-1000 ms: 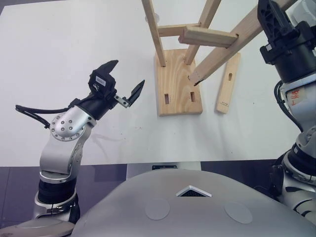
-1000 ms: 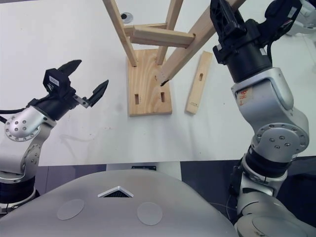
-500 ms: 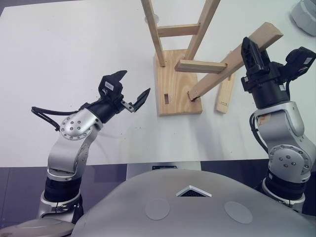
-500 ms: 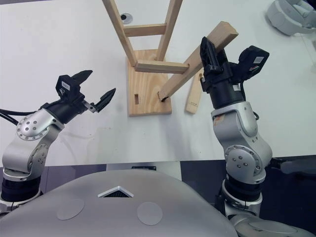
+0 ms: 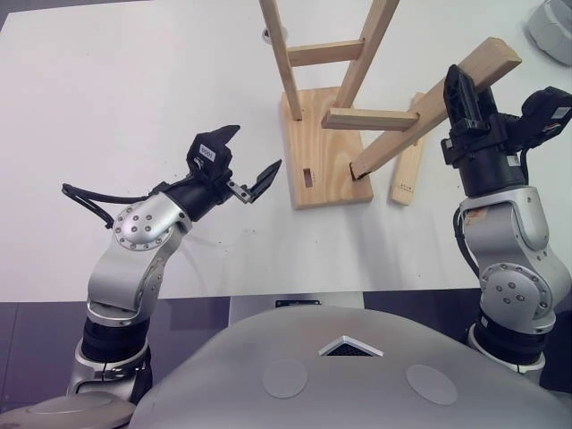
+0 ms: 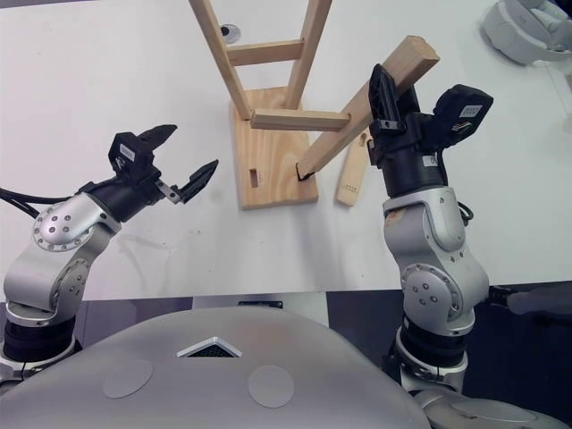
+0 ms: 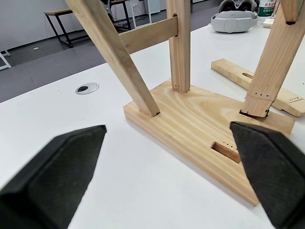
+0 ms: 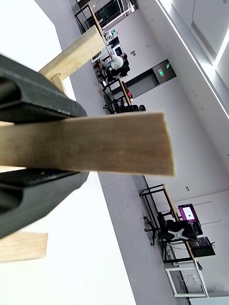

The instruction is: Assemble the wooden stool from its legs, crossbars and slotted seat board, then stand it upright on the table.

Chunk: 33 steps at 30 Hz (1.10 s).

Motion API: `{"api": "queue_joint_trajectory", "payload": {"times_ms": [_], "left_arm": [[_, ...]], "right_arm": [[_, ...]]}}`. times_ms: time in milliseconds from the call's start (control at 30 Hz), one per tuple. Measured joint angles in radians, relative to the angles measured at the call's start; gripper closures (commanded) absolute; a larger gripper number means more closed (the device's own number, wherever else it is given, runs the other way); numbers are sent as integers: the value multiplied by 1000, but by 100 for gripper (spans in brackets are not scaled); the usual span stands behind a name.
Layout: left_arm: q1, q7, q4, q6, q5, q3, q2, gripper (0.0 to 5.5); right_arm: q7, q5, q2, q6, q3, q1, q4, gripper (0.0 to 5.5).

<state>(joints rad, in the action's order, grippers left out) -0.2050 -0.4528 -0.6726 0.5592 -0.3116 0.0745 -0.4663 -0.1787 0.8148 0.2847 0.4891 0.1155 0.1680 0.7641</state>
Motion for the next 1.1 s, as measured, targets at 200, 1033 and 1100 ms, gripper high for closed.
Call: {"api": "queue_joint_trajectory", "payload": {"times_ms": [200,1033,1100], "left_arm": [[7,7,0,1,1,0,1,71],[45,-2,3,4,1,-32,-11,71],[45,-2,3,4,1,-29,-10,71]], "right_arm": [[21,-105,-5,-7,-42,1,13,445],[247,-304,5,-184,-91,122,-80,445],[244,-298,4,-171,-81,115,-80,445]]}}
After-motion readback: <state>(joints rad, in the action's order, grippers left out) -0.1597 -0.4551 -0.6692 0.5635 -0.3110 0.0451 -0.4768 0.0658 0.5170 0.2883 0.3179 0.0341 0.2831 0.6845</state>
